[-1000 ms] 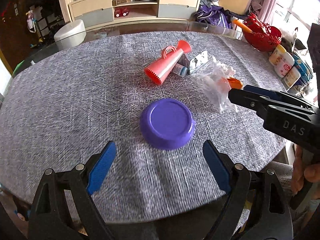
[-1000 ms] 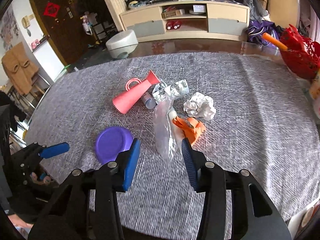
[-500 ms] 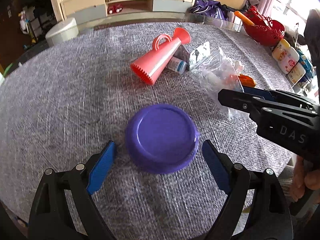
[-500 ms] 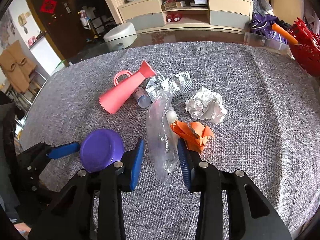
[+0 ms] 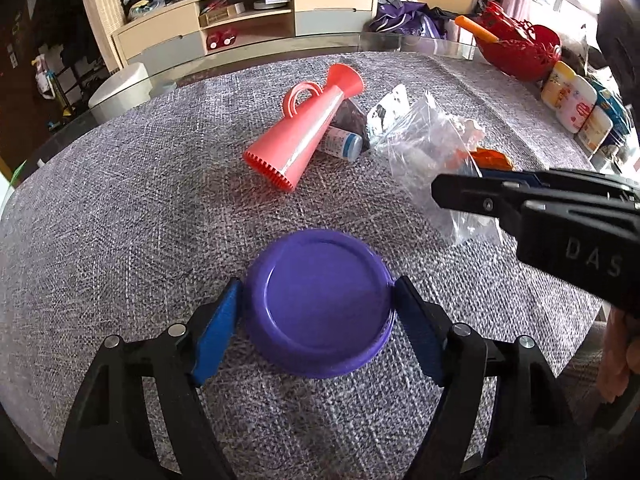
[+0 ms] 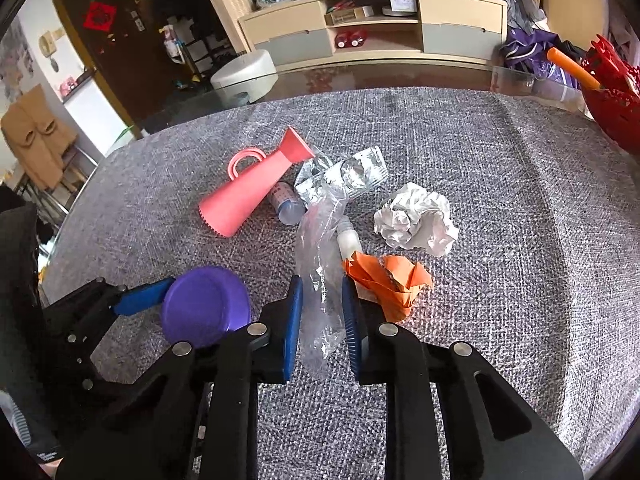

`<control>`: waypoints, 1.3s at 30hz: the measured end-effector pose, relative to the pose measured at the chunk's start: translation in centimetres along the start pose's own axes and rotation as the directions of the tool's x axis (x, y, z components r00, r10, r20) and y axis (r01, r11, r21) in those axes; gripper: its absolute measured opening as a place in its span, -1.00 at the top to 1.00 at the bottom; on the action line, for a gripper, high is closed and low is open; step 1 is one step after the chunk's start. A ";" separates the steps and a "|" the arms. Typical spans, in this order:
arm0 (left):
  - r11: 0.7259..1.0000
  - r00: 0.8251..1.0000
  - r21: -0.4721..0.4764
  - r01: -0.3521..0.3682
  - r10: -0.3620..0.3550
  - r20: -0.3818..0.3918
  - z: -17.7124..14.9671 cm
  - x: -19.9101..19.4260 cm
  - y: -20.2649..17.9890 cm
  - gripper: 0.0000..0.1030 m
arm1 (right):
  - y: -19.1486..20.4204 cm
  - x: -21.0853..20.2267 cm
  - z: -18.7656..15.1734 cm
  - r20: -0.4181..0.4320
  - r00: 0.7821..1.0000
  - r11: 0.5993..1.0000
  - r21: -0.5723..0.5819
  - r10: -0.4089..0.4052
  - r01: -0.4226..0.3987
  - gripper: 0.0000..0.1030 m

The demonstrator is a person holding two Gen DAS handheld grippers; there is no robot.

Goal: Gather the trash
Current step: 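Grasp the purple lid with the left tool while the right tool grasps the clear plastic bag, then lower the purple lid and plastic bag down to the black bin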

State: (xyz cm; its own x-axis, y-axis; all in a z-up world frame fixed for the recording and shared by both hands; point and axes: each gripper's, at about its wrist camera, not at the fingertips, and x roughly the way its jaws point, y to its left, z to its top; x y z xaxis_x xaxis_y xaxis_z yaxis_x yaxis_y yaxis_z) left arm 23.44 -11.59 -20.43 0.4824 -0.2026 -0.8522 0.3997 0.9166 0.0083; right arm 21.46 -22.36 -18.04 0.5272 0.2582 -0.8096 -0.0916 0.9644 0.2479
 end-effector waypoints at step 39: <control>0.985 0.989 -0.096 0.146 -0.149 -0.023 -16.7 -11.2 -2.8 -0.36 | 4.0 -9.9 -14.7 -0.002 0.999 0.999 -0.017 0.037 -0.037 0.62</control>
State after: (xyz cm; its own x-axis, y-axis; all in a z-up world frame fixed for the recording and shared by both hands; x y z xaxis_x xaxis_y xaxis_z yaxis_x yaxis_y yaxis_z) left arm 3.90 -6.16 -19.63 0.3996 -0.3286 -0.8558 0.3890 0.9061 -0.1662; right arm 3.44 -20.18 -16.91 0.5214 0.2938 -0.8012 -0.1254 0.9551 0.2686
